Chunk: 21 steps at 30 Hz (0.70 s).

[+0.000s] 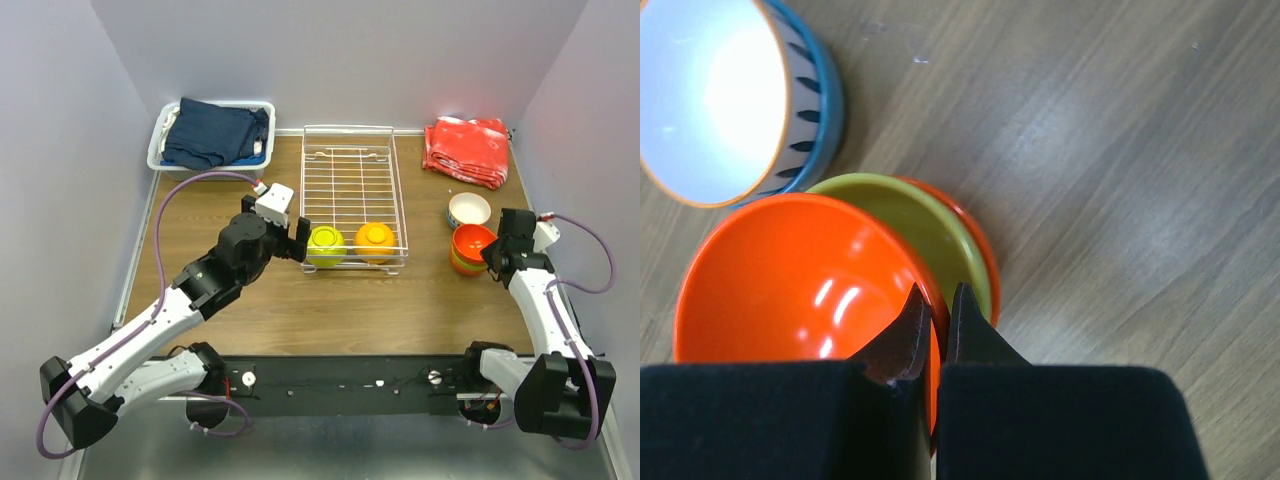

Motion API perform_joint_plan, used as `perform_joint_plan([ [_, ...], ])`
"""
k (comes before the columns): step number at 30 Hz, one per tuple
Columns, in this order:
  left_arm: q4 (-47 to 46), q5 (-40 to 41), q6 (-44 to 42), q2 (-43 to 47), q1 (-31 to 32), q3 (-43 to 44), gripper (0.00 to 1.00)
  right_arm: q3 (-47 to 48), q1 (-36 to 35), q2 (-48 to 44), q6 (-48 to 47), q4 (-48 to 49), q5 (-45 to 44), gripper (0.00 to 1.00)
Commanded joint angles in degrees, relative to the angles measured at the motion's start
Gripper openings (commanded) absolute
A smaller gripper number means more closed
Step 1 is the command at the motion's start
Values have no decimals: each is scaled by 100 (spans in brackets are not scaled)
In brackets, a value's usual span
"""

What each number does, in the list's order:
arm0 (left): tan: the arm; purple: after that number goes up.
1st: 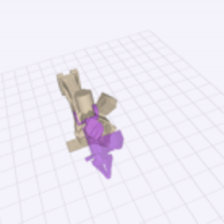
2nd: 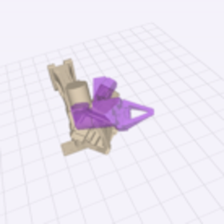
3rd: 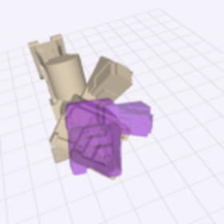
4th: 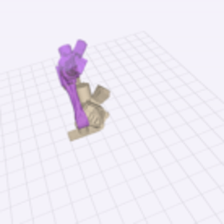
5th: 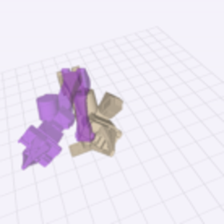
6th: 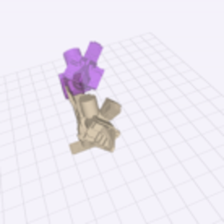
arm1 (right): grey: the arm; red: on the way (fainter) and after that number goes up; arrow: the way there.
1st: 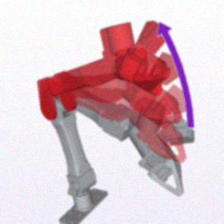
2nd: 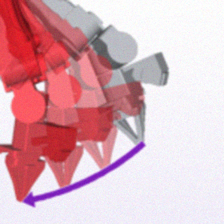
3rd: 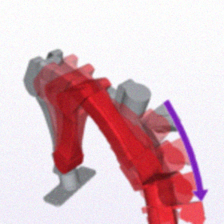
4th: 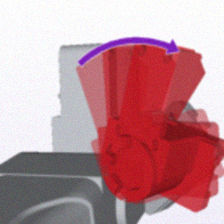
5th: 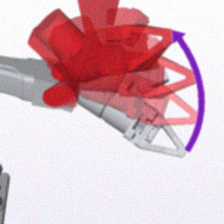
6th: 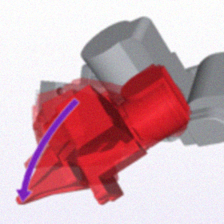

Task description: Unload the bowls from the dish rack

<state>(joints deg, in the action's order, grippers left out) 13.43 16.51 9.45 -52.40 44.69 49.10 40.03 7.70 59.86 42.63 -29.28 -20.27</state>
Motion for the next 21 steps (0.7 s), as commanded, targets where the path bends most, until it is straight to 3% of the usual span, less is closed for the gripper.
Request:
perform_joint_plan([
  [1,-60,186,30,116,-21,-85,99,-259,143,-228,219,493,-381,1],
  [10,-86,124,-13,-16,-21,-103,99,-391,179,-395,26,625,-240,24],
  [12,-69,115,-14,-68,-21,-103,99,-356,170,-544,-53,564,-214,43],
  [15,-69,63,-5,-139,-21,-103,99,-277,170,-694,-150,458,-126,55],
  [18,-69,-43,4,-226,-13,-85,99,-206,170,-940,-237,370,-12,60],
  [21,-25,-236,-22,-402,-21,-24,99,-101,170,-1177,-308,291,190,74],
])
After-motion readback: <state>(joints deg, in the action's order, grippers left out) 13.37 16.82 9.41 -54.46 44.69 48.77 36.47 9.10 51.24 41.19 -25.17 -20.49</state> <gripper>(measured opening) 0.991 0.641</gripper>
